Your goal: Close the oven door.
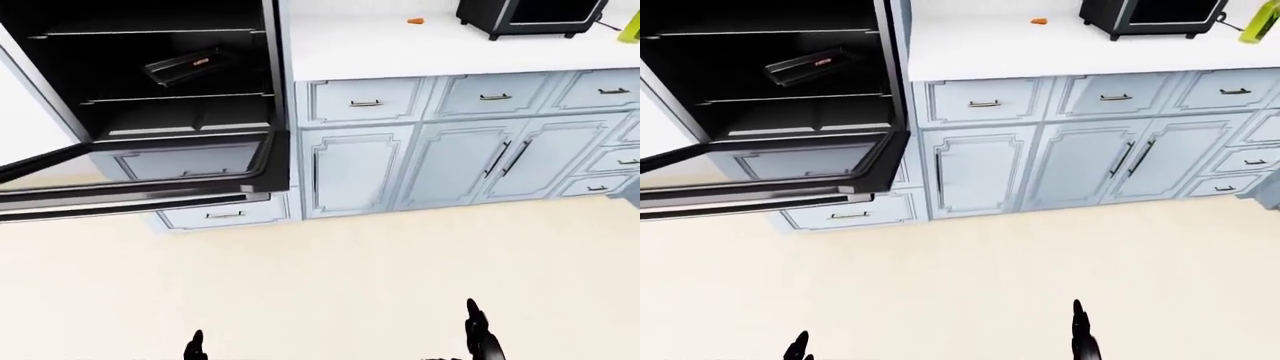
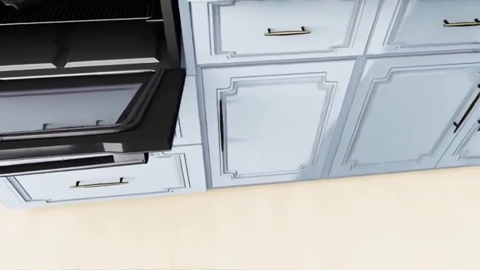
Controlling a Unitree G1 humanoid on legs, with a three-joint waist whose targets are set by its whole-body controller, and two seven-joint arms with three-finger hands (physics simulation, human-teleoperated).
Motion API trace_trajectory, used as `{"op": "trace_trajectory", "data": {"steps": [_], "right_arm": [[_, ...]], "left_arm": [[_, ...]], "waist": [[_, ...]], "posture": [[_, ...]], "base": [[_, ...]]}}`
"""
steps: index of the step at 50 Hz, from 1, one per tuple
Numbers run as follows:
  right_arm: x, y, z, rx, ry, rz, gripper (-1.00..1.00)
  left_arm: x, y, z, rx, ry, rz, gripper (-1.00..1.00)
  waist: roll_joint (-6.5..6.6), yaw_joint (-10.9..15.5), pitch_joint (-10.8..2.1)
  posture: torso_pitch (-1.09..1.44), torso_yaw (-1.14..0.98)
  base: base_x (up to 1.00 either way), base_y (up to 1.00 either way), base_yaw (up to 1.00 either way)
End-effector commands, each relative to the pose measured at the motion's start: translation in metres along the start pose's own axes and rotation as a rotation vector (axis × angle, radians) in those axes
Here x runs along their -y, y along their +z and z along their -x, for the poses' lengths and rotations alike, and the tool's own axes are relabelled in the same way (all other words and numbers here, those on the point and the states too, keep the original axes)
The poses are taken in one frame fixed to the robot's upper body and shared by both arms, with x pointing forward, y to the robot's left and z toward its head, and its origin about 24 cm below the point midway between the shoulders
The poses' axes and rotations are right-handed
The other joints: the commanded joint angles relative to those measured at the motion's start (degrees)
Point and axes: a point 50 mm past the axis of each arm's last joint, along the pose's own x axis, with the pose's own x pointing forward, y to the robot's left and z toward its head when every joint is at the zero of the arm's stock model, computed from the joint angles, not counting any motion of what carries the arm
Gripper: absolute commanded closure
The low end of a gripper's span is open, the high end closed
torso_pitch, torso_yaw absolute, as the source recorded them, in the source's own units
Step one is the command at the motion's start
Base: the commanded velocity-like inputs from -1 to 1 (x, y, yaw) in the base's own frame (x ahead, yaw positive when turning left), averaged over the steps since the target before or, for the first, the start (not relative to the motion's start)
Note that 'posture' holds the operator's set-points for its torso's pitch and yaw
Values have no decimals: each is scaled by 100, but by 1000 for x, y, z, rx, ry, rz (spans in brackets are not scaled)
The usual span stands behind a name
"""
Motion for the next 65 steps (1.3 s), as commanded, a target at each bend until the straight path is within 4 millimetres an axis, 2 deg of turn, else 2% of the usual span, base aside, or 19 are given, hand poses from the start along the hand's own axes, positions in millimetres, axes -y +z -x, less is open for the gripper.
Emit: {"op": "trace_trajectory", "data": {"steps": [1, 6, 8, 10, 11, 13, 23, 26, 27, 31, 35, 38, 40, 42, 52, 55, 56, 60, 65], "right_arm": [[1, 9, -4, 50, 5, 7, -100], [1, 8, -4, 43, 7, 8, -100], [1, 8, -4, 42, 6, 8, -100], [1, 8, -4, 42, 7, 7, -100], [1, 8, -4, 42, 7, 6, -100], [1, 8, -4, 40, 7, 8, -100], [1, 2, -1, 10, 16, 7, -100], [1, 2, -1, 8, 16, 7, -100], [0, 2, -1, 7, 17, 8, -100], [0, -1, 0, -6, 24, 8, -100], [1, -4, 2, -21, 20, 10, -100], [0, -4, 3, -22, 23, 12, -100], [0, -5, 3, -25, 24, 14, -100], [-1, -5, 3, -24, 24, 14, -100], [-1, -6, 4, -23, 22, 12, -100], [-1, -6, 4, -23, 21, 11, -100], [-1, -6, 4, -22, 22, 10, -100], [0, -5, 3, -22, 21, 8, -100], [0, -3, 2, -19, 20, 4, -100]], "left_arm": [[-13, 13, -3, 55, 35, -10, -100], [-13, 12, -3, 47, 32, -11, -100], [-12, 12, -3, 48, 32, -10, -100], [-11, 11, -3, 51, 33, -8, -100], [-11, 11, -2, 52, 32, -8, -100], [-12, 11, -2, 52, 33, -8, -100], [-12, 12, -2, 60, 38, -6, -100], [-12, 14, -3, 69, 39, -4, -100], [-12, 14, -3, 70, 39, -4, -100], [-12, 14, -3, 71, 38, -5, -100], [-11, 14, -4, 70, 34, -6, -100], [-12, 13, -3, 67, 38, -5, -100], [-12, 13, -3, 65, 40, -5, -100], [-12, 13, -3, 64, 39, -5, -100], [-13, 13, -3, 64, 41, -3, -100], [-13, 14, -3, 66, 40, -2, -100], [-13, 14, -3, 65, 40, -2, -100], [-13, 14, -3, 65, 40, -2, -100], [-12, 13, -3, 67, 39, -2, -100]], "waist": [[16, 17, -63], [303, 46, -2], [538, 45, -10], [967, 74, -115], [798, 93, -122], [724, 122, -15], [149, 92, 3], [-258, 62, -84], [60, 4, -11], [-5, 14, -77], [258, 39, 0], [625, 48, -14], [913, 29, -161], [756, 90, -17], [192, 82, 10], [-235, 50, -47], [23, -1, 4], [1, -6, -64], [338, 20, 13]], "posture": [[0, 0], [0, 0], [0, 0], [0, 0], [0, 0], [0, 0], [0, 0], [0, 0], [0, 0], [0, 0], [0, 0], [0, 0], [0, 0], [0, 0], [0, 0], [0, 0], [0, 0], [0, 0], [0, 0]], "base": [[0, 28, 0], [0, 28, 0], [0, 28, 0], [0, 28, 0], [0, 28, 0], [0, 28, 0], [0, 28, 0], [0, 28, 0], [0, 29, 0], [0, 28, 0], [0, 28, 0], [0, 28, 0], [0, 28, 0], [0, 28, 0], [0, 29, 0], [0, 36, 0], [0, 37, 0], [0, 37, 0], [0, 36, 0]]}}
